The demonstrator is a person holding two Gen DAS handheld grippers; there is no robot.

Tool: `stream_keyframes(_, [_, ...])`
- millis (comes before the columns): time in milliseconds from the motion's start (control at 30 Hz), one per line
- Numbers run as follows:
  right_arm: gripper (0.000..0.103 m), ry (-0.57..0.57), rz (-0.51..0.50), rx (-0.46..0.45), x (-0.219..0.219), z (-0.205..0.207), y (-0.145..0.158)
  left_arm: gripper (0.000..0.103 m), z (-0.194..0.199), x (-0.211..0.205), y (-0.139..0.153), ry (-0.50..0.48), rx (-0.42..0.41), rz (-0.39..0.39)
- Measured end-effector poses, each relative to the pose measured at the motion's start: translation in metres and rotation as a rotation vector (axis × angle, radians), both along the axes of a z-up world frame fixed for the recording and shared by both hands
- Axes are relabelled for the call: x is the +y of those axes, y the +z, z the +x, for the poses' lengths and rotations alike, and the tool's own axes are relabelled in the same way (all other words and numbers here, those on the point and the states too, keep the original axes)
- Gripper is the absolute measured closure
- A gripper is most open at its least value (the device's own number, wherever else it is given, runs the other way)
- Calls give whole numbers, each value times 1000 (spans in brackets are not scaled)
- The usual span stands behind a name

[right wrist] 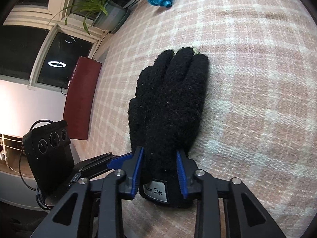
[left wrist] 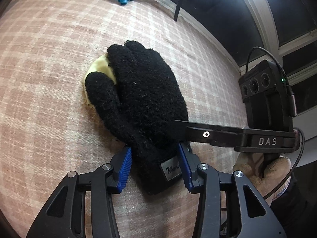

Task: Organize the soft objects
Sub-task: 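Close the right tool on the cuff of the black glove, then lift the black glove with the right tool and carry it over the box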

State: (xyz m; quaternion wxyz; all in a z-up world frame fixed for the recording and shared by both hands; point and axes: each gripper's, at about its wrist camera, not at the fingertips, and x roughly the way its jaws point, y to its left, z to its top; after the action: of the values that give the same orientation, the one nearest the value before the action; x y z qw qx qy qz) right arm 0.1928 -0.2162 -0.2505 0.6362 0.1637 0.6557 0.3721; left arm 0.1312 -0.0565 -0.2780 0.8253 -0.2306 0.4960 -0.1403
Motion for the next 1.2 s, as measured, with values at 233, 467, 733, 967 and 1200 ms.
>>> stream_keyframes(233, [78,-15,39,33,4,-5,0,62,-4,-5,5,-32,-15,-28])
stream_keyframes(467, [78,-35,62,27,6,-14,10,62,-7,-9,12,-53,-39,-42])
stream_keyframes(733, [79,-54,88,1,2,-21,34,62,-17,-7,32,-75,-91,-29])
stream_keyframes(967, [79,-45,121,-60,18,-29,69,62,-35,8,64,-68,-166,-6])
stream_keyframes(1200, [79,-2,153,-119,64,-37,105,62,-59,49,98,-23,-239,25])
